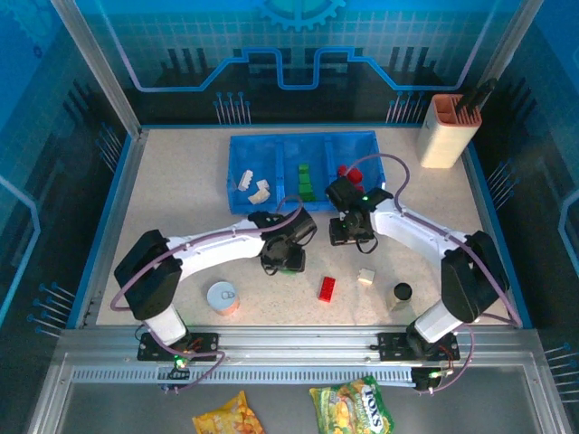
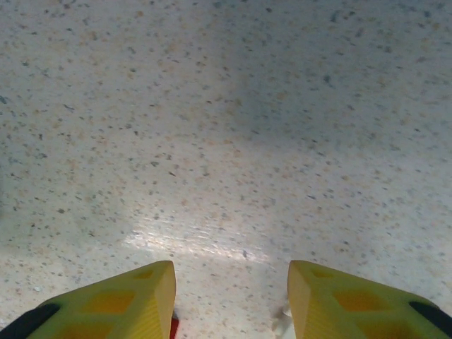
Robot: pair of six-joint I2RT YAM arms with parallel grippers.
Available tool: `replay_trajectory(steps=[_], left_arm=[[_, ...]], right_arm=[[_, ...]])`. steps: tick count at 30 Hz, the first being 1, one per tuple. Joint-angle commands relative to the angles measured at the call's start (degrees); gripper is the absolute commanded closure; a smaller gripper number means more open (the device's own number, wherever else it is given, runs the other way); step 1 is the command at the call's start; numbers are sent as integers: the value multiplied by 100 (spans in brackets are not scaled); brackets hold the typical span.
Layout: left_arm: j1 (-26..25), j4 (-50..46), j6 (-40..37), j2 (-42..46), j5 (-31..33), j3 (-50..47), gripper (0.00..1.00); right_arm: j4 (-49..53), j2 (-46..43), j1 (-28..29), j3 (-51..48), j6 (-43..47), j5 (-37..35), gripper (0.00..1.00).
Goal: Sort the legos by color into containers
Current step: Pick up the lego from the middle-left of the table, then place the lego in the container.
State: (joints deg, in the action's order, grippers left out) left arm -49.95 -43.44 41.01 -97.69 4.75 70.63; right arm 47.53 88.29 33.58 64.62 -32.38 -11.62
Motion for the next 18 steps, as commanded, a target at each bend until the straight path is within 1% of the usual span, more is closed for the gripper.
replay_trajectory(steps=[1, 7, 12, 14, 18], left_arm=[[134, -182, -504, -249, 114, 507, 51], [483, -121, -938, -698, -3, 1333, 51], [803, -86, -1252, -1134, -159, 2131, 51], [919, -86, -1292, -1320, -216, 2443, 51], [1190, 112, -1239, -1685, -579, 2973, 51]], right_arm=[[259, -396, -119, -145, -187, -275, 53], [408, -958, -336, -335, -291, -487, 52], [528, -1222, -396, -354, -286, -561, 52], [577, -1277, -405, -345, -294, -576, 52], [617, -1393, -414, -353, -330, -578, 52]])
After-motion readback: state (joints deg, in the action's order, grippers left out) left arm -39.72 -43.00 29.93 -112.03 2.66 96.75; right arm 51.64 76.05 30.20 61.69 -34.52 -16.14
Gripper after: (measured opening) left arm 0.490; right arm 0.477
